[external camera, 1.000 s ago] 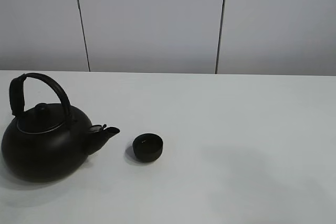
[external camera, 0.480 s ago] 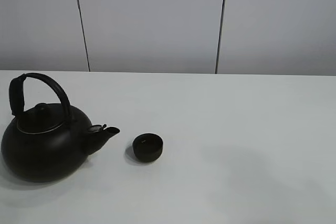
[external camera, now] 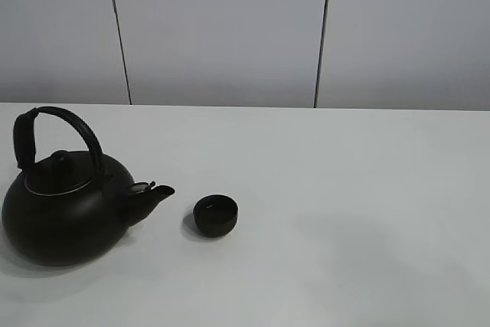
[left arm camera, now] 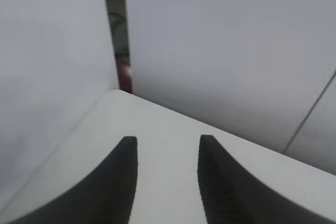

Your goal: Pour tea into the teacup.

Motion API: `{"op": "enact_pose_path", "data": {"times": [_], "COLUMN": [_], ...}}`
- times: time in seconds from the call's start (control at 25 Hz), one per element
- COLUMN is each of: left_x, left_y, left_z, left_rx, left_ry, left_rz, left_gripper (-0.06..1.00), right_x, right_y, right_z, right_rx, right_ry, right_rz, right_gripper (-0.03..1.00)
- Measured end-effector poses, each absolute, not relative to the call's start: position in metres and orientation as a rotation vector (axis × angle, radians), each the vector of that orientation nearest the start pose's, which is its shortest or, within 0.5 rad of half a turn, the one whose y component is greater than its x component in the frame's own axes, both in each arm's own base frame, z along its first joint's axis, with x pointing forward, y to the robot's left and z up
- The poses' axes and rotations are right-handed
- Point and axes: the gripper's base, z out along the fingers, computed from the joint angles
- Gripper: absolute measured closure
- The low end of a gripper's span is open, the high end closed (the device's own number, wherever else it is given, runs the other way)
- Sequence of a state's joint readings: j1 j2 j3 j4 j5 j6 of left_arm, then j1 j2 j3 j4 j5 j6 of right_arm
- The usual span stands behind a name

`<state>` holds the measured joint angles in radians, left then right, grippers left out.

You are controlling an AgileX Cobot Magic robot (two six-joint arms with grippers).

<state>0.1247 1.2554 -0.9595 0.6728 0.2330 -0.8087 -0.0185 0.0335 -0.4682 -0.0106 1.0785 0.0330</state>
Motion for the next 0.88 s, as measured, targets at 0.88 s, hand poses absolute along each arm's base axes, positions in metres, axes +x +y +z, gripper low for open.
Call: {"op": "enact_pose_path", "data": {"times": [0.88], "left_x": [-0.056], "left_y": [-0.032], "left_z": [0.485], "left_rx": [0.228], "left_ry": [1.719], "left_rz": [0.001], "left_gripper": [0.66], "right_x": [0.003], "right_y": [-0.001], "right_z": [0.267], "right_rx": [0.055], "right_ry": [2.126], "right_rz": [-0.004], "right_gripper": [0.47]}}
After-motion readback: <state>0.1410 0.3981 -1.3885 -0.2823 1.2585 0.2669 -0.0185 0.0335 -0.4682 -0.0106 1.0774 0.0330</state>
